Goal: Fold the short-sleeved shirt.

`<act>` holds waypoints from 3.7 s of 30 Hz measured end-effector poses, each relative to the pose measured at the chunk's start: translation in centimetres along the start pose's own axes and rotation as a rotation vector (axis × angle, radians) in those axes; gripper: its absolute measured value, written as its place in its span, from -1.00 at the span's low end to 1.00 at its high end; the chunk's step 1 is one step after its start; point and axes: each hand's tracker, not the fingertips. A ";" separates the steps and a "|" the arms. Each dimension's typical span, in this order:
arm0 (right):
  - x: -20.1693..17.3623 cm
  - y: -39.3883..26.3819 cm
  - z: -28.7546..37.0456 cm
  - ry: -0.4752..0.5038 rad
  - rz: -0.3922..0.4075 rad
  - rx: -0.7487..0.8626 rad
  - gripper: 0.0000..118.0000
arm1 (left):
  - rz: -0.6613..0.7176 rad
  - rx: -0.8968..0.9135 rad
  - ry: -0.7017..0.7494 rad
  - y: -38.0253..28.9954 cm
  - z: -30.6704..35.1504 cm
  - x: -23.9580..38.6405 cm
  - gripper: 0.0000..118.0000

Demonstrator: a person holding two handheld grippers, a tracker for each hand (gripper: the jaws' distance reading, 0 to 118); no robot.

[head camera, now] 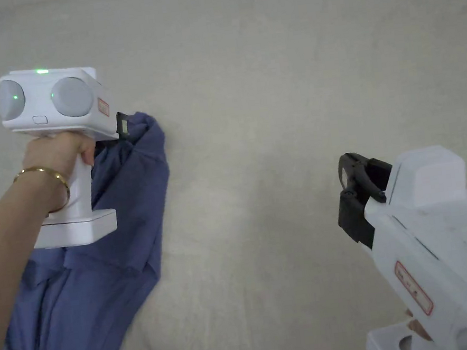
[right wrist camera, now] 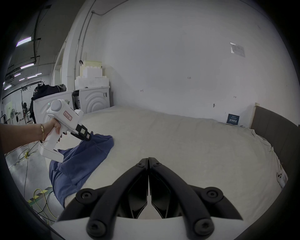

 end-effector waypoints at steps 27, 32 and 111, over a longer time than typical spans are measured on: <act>3.8 2.8 12.6 -0.106 -0.059 0.211 -1.00 | -0.006 0.587 -0.121 9.3 30.5 4.3 -1.00; 6.8 2.8 15.1 -0.203 -0.073 0.239 -1.00 | -0.127 0.609 -0.246 9.9 30.2 12.4 -1.00; 13.3 -1.5 15.5 -0.400 -0.150 0.125 -1.00 | -0.126 0.662 -0.150 -15.4 19.5 16.3 -0.83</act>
